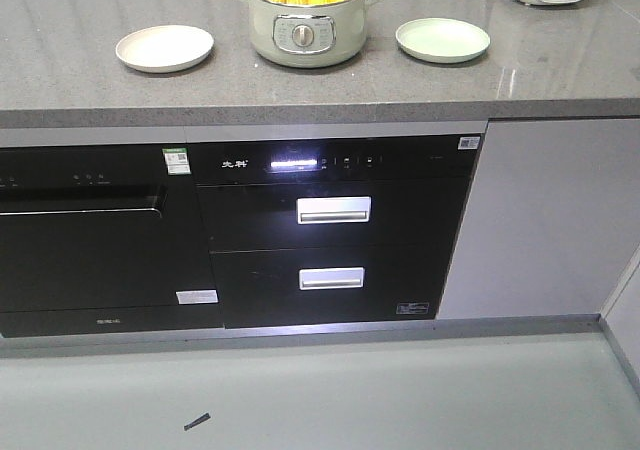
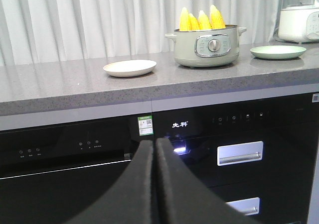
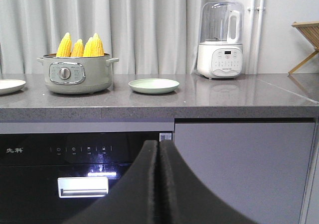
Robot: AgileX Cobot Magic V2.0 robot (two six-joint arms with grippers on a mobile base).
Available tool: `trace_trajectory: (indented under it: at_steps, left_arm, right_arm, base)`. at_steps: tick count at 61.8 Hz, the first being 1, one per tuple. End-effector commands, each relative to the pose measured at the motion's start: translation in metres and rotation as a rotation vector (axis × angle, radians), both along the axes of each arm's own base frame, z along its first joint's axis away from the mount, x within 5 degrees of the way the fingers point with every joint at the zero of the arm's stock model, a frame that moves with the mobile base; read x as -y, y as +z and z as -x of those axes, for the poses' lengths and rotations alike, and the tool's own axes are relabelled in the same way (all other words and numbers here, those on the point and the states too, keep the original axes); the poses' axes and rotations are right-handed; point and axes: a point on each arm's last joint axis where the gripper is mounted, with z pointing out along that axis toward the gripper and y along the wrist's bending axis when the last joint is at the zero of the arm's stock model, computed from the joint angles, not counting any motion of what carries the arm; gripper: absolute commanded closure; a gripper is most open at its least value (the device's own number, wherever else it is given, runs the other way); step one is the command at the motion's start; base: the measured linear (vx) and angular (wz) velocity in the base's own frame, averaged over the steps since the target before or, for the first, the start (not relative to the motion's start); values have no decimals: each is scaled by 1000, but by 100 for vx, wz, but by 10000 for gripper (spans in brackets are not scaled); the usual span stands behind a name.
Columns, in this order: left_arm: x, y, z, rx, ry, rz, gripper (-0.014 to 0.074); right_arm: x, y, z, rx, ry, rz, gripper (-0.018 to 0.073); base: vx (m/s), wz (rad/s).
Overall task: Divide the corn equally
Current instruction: 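Drive the base up to the counter edge, centering on the pot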
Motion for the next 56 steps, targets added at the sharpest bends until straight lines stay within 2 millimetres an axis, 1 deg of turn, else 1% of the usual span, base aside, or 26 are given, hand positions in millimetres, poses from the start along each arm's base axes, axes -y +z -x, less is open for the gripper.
trace_trajectory:
  at_steps: [1, 56]
  left_arm:
    - [-1, 7, 2, 89, 10, 11, 603]
    - [-1, 7, 2, 89, 10, 11, 603]
  right_arm:
    - [0, 4, 1, 70, -8, 19, 564]
    - [0, 4, 1, 70, -8, 19, 564]
  base:
    - [10, 0]
    - [8, 1]
